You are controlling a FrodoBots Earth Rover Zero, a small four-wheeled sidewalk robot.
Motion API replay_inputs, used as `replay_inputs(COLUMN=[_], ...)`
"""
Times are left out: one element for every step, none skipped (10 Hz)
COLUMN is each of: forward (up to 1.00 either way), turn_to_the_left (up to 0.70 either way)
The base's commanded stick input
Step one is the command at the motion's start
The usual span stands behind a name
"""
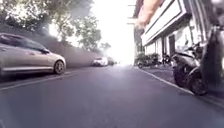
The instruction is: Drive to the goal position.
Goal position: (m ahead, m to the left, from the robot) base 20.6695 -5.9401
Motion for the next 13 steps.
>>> replay_inputs(forward=[0.45,0.45,0.45,0.45,0.45,0.45,0.45,0.45,0.45,0.45,0.45,0.45,0.45], turn_to_the_left=[0.00,0.00,0.00,0.00,0.00,0.00,0.00,0.00,0.00,0.00,0.00,0.00,0.00])
